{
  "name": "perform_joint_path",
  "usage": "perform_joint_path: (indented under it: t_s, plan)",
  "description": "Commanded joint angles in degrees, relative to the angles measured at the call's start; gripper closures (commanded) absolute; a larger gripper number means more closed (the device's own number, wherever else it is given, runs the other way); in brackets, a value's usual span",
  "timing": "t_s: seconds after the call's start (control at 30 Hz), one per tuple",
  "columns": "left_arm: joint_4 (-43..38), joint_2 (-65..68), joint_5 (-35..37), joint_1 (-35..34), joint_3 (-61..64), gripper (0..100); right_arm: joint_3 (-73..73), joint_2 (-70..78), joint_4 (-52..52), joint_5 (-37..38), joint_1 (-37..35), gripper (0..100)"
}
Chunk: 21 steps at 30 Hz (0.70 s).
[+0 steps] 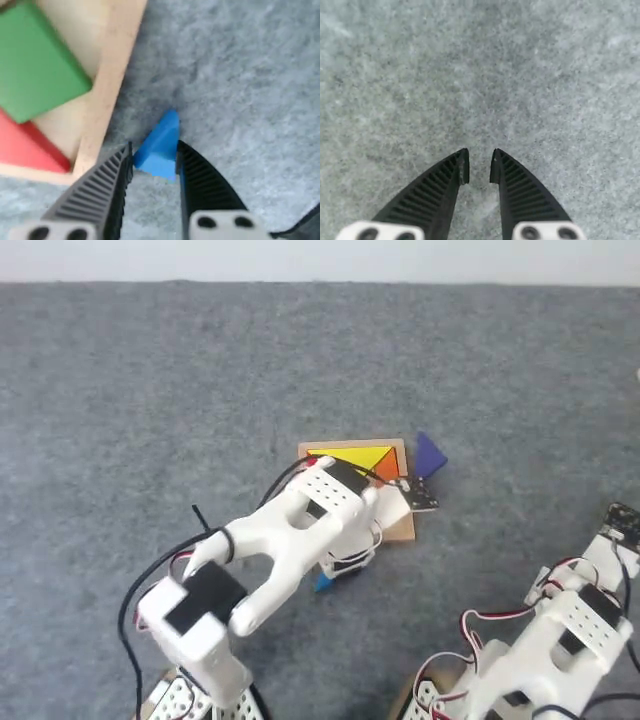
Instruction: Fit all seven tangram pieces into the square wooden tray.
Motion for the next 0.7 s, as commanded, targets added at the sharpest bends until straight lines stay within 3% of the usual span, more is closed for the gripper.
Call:
perform_joint_path:
  t_s: [0.0, 0.23, 0.33, 0.67]
  plan:
    - [4.6, -10.8, -0.8, 0.4, -1.2, 91, -0.7, 0.2, -1.4, 0.4, 0.5, 91.2]
    - [7.6, -16.8, -1.8, -0.2, -0.8, 90, -0.7, 0.2, -1.4, 0.5, 0.5, 91.2]
    - [7.4, -14.9, -1.9, 0.0, -0.8, 82, -0.6, 0.2, -1.4, 0.5, 0.5, 91.2]
    - [-3.3, -3.6, -4.3, -1.1, 3.5, 78, -0.6, 0.2, -1.4, 0.5, 0.5, 91.2]
